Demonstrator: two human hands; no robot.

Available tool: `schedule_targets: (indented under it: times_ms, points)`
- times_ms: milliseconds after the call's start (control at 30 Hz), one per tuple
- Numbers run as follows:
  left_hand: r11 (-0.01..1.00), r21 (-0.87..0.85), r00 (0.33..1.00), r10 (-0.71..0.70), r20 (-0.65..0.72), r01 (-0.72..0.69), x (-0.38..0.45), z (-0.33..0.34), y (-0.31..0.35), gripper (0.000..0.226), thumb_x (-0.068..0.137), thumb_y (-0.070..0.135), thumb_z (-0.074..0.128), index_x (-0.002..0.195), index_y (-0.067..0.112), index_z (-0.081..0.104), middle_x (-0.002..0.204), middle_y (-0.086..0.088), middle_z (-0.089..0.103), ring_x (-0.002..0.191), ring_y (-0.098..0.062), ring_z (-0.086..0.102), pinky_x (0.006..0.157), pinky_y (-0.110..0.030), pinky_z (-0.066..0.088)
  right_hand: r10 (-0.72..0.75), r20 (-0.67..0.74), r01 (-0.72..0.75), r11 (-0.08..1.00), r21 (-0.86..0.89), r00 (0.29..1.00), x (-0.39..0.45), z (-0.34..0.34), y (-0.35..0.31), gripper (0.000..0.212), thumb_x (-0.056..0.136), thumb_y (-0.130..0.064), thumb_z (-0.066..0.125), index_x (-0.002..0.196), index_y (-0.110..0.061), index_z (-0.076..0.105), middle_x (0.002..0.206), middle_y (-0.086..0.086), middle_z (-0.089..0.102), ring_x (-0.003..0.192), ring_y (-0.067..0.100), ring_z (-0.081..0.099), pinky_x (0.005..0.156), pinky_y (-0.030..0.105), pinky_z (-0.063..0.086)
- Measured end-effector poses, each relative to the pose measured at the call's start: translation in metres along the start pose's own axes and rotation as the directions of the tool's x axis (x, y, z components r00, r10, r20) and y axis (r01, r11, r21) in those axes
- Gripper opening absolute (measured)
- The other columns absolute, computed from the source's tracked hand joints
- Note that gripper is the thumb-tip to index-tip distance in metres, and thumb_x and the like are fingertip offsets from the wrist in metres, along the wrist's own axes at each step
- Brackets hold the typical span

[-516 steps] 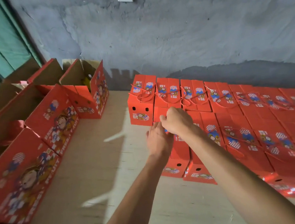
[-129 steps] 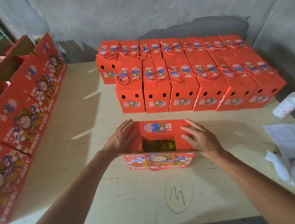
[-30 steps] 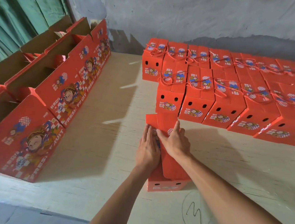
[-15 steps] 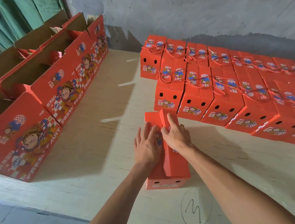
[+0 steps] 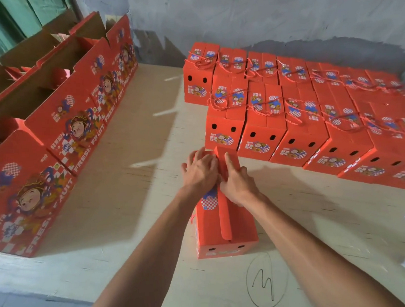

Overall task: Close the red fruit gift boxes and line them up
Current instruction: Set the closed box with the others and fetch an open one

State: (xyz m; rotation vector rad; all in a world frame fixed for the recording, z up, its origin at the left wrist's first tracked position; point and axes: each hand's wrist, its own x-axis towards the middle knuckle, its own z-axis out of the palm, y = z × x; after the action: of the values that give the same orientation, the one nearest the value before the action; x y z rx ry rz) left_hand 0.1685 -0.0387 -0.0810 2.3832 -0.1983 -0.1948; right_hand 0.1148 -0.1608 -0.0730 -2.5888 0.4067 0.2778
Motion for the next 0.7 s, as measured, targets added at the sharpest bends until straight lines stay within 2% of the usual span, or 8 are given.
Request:
schedule_targets:
  times_ms: [67,133,167,233,333,467,533,700]
  points:
    - [0.999,0.032,0.999,0.001,0.050,-0.003,0.008,-0.006,0.001,0.042,0.102,0.055,0.041,0.129,0.035,0.067,0.165,0.002,0.031,0.152,-0.018,0.015,0.117,-0.054,0.014,-0.039,0.062,0.032,0.992,0.118,0.997,-0.006,-0.003,0.004,0.088,0.099,-0.057,0.054,0.164,-0.034,-0.001,0.150,0.022,0.033,0.128,0.045,0.054,0.104,0.048,0.045]
    - [0.994,0.095,0.996,0.046,0.075,-0.053,0.008,-0.009,-0.001,0.042,0.100,0.059,0.045,0.127,0.036,0.067,0.166,-0.001,0.030,0.153,-0.023,0.014,0.116,-0.057,0.016,-0.074,0.118,0.044,0.970,0.238,0.990,-0.018,-0.007,0.013,0.100,0.094,-0.056,0.064,0.164,-0.032,-0.002,0.160,0.011,0.019,0.137,0.031,0.048,0.111,0.045,0.045]
    - [0.993,0.103,0.995,0.045,0.085,-0.054,0.007,-0.008,-0.002,0.042,0.100,0.059,0.046,0.128,0.036,0.067,0.167,-0.002,0.028,0.154,-0.024,0.012,0.117,-0.059,0.016,-0.085,0.139,0.046,0.965,0.259,0.987,-0.027,-0.007,0.018,0.104,0.090,-0.056,0.068,0.164,-0.033,-0.002,0.160,0.006,0.018,0.139,0.026,0.046,0.112,0.043,0.044]
    - [0.995,0.097,0.995,0.016,0.095,-0.025,0.004,-0.005,0.000,0.040,0.102,0.055,0.046,0.128,0.033,0.067,0.168,-0.003,0.025,0.157,-0.026,0.007,0.120,-0.063,0.009,-0.093,0.144,0.058,0.972,0.229,0.985,-0.047,-0.002,0.028,0.104,0.085,-0.058,0.067,0.164,-0.036,0.003,0.150,0.001,0.028,0.132,0.019,0.051,0.108,0.041,0.048]
    - [0.996,0.042,0.997,0.071,0.044,-0.073,0.001,0.004,0.013,0.037,0.107,0.034,0.040,0.127,0.016,0.065,0.165,-0.001,0.031,0.159,-0.027,0.004,0.121,-0.066,-0.003,-0.085,0.072,0.073,0.985,0.156,0.994,-0.064,0.004,0.030,0.092,0.084,-0.059,0.064,0.160,-0.038,0.016,0.136,0.002,0.043,0.120,0.021,0.058,0.098,0.042,0.054]
    - [0.990,-0.063,0.992,0.127,-0.020,-0.128,0.001,0.014,0.021,0.032,0.099,0.011,0.040,0.125,0.005,0.058,0.156,-0.006,0.044,0.158,-0.024,0.010,0.122,-0.062,0.001,-0.086,0.038,0.079,0.983,0.167,0.996,-0.064,-0.006,0.027,0.079,0.082,-0.049,0.072,0.150,-0.031,0.037,0.119,0.004,0.062,0.108,0.025,0.065,0.091,0.045,0.056]
    - [0.989,-0.087,0.992,0.120,-0.044,-0.123,0.003,0.019,0.020,0.029,0.096,0.008,0.041,0.119,0.004,0.058,0.155,-0.008,0.044,0.158,-0.023,0.012,0.122,-0.062,-0.001,-0.082,0.023,0.077,0.983,0.164,0.996,-0.065,-0.007,0.028,0.078,0.081,-0.048,0.073,0.149,-0.032,0.039,0.117,0.002,0.063,0.107,0.025,0.065,0.090,0.044,0.056]
    - [0.988,-0.064,0.989,0.136,-0.062,-0.140,0.003,0.027,0.010,0.044,0.101,0.009,0.039,0.143,0.005,0.050,0.166,-0.003,0.030,0.157,-0.019,0.016,0.124,-0.057,-0.003,-0.099,-0.030,0.100,0.994,0.040,0.995,-0.067,0.001,0.022,0.085,0.084,-0.053,0.071,0.156,-0.028,0.033,0.124,0.006,0.057,0.110,0.031,0.063,0.092,0.040,0.053]
